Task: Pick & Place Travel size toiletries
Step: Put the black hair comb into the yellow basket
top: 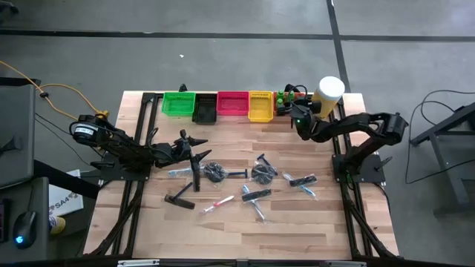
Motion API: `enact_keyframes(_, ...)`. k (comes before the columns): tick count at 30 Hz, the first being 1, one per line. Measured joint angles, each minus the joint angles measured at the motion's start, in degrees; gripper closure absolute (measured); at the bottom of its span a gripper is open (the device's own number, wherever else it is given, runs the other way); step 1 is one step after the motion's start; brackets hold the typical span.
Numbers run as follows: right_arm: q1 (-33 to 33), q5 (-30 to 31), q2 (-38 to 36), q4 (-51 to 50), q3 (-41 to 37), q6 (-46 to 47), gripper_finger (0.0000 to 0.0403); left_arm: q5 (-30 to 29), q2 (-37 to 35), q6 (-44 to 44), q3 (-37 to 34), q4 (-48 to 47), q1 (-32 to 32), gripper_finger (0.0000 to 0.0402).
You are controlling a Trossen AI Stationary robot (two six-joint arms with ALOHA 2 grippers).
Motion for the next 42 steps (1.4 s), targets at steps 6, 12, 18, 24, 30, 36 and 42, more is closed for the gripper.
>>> enact_keyframes(6,4.5,-3.0,-4.5,-3.1,0.0,-1.6,0.0214,0.0,0.0,0.0,0.0,0.0,0.0,0.019)
enact_keyframes(12,9.8,-5.4,-8.8,-12.3,0.0,1.2,0.0296,0.0,0.0,-0.1,0.0,-0.1,0.0,0.019)
enact_keyframes(18,15.1,-14.3,-9.9,-17.0,0.0,-0.2,0.0375,0.0,0.0,-1.5,0.0,-0.2,0.0,0.019)
enact_keyframes(24,19.0,-17.1,-9.9,-16.9,0.0,0.3,0.0393,-0.4,0.0,-4.5,0.0,-1.0,0.0,0.019)
enact_keyframes(30,20.1,-21.0,-9.9,-20.3,0.0,4.9,0.0355,-0.6,-1.9,-8.7,0.3,-3.6,0.0,0.019)
enact_keyframes(36,20.7,-25.3,-9.9,-30.5,0.0,10.8,0.0299,-2.5,-9.3,-16.8,4.2,-23.7,0.0,0.019)
enact_keyframes(42,23.3,-25.7,-9.9,-32.5,0.0,11.1,0.0265,-3.5,-16.1,-21.9,19.9,-67.4,0.0,0.019)
